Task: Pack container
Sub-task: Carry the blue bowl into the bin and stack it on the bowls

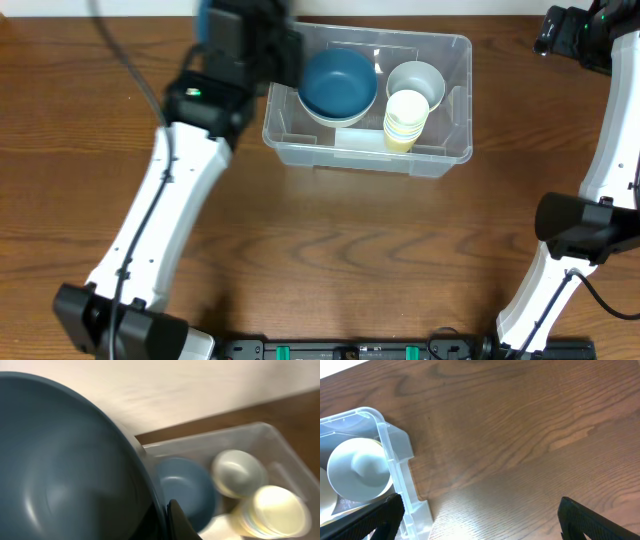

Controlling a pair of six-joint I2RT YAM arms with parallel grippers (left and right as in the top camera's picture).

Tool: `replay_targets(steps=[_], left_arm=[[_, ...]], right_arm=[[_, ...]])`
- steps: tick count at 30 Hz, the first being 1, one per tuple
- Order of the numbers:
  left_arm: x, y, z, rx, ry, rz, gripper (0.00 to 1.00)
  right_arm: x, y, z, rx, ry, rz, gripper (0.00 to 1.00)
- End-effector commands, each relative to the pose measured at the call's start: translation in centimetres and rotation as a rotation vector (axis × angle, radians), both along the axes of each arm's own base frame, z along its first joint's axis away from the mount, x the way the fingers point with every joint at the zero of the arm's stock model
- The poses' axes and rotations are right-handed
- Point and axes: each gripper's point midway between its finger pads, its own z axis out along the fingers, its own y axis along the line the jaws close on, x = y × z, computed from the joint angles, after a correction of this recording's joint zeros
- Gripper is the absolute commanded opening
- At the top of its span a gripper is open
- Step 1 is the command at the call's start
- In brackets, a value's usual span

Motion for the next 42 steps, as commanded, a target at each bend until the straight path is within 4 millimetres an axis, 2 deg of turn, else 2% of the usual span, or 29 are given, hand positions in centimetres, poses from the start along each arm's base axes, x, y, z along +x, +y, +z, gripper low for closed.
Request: replay_targets(steps=[1,5,9,14,16,21,29,32,34,39,42], left_arm=[[0.0,-3.4,-1.2,0.044,-0.011,-0.098,0.06],[-0.4,-7.1,-3.0,0.057,0.001,-0.169,0.06],[-0.8,-9.9,-5.2,0.093,0.012,-0.232,0.06],[-0.8,-11.8,-9.0,0.168,0.054,-0.242,0.06],[-0.5,-11.9,-10.5,0.202,0.07,-0.227,0.06],[1.1,-10.7,-13.8,0.272,0.1,-0.157,0.06],[2.5,-9.5,-18.4,0.312,0.173,-0.129,0.07],[2.5,-9.4,-19.1,0.317,0.184,-0.128,0.16],[2.5,-9.4,-19.0,0.316,0.182,-0.128,0.27],[2.5,-9.4,-18.1,0.308,0.167,-0.127,0.36],[2.3,-9.2,-16.5,0.298,0.15,-0.124,0.42]], right_arm=[[0.0,-0.2,0.5,-0.003,-0.016,-0.016,0.99],[0.0,-0.2,0.5,-0.003,-0.016,-0.015,0.99],[0.0,-0.3,0.5,-0.003,-0.016,-0.016,0.99],[0.0,-0.2,0.5,-0.003,-0.016,-0.016,0.99],[0.0,-0.3,0.5,-0.003,-0.016,-0.016,0.99],[0.0,-0.2,0.5,-0.003,-0.016,-0.016,0.99],[0.0,-0.3,0.5,-0.003,-0.016,-0.016,0.99],[0.0,-0.3,0.5,-0.003,-0.016,-0.016,0.99],[0.0,-0.2,0.5,-0.003,-0.016,-0.016,0.99],[0.0,-0.2,0.5,-0.003,-0.016,-0.016,0.99],[0.0,-0.3,0.5,-0.003,-0.016,-0.016,0.99]])
